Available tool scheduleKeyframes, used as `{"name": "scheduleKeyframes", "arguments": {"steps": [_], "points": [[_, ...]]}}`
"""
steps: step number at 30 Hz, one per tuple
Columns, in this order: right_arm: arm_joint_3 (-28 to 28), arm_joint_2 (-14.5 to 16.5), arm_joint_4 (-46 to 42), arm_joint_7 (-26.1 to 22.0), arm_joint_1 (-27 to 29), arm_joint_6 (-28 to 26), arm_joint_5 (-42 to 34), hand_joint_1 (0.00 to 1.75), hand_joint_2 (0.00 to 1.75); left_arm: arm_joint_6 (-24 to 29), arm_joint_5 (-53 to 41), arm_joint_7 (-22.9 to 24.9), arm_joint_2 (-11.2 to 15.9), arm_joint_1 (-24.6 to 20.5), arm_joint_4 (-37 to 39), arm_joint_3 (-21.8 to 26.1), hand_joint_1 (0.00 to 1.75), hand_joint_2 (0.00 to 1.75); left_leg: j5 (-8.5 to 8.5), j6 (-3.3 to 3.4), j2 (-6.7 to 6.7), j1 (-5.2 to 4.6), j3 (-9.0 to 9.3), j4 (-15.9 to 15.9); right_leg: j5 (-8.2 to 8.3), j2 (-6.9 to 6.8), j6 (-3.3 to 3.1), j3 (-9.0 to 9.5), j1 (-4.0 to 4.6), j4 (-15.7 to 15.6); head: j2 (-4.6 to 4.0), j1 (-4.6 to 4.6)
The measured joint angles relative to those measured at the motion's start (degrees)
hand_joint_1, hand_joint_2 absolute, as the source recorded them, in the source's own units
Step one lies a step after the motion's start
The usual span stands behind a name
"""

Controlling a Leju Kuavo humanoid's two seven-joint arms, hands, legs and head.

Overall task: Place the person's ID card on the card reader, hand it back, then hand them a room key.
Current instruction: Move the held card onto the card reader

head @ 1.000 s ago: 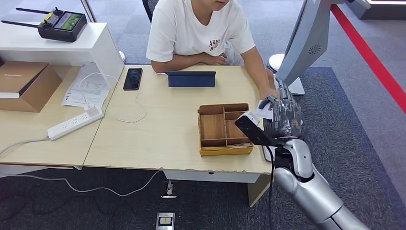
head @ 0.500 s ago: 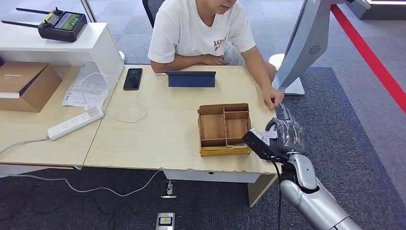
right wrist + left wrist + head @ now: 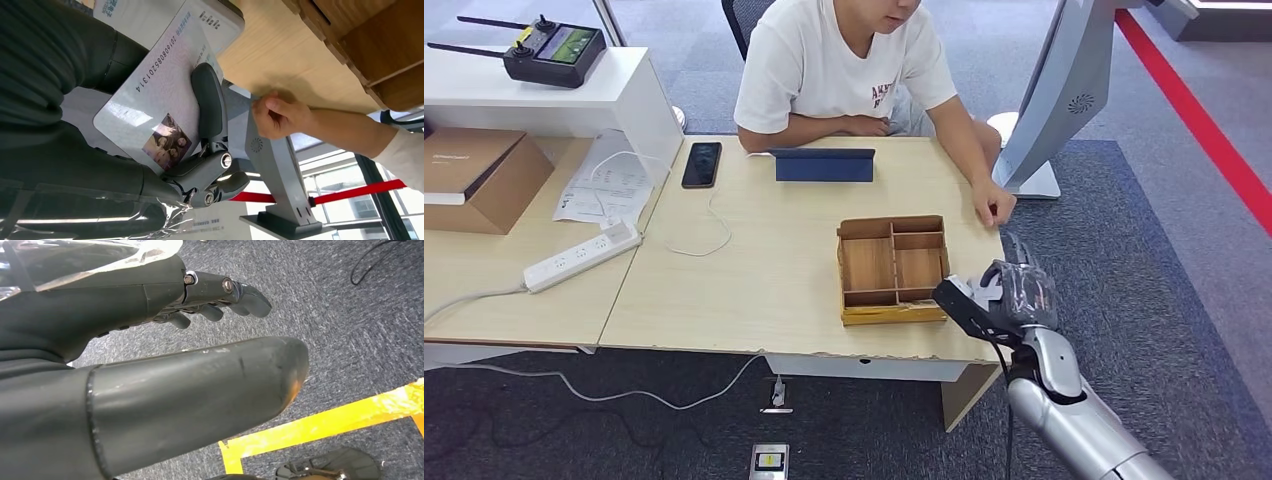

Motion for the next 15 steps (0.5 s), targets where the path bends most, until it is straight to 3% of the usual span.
{"name": "scheduleKeyframes", "arguments": {"steps": [15], "points": [[1.10, 1.68, 7.49, -1.54, -0.58, 0.78, -4.10, 1.75, 1.75, -0.17, 0.85, 0.58, 0.00, 0.01, 0.01, 0.00, 0.00, 0.00, 0.00, 0.00, 0.00, 0.00, 0.00, 0.00, 0.00, 0.00, 0.00, 0.00, 0.00, 0.00, 0.00, 0.00]]}}
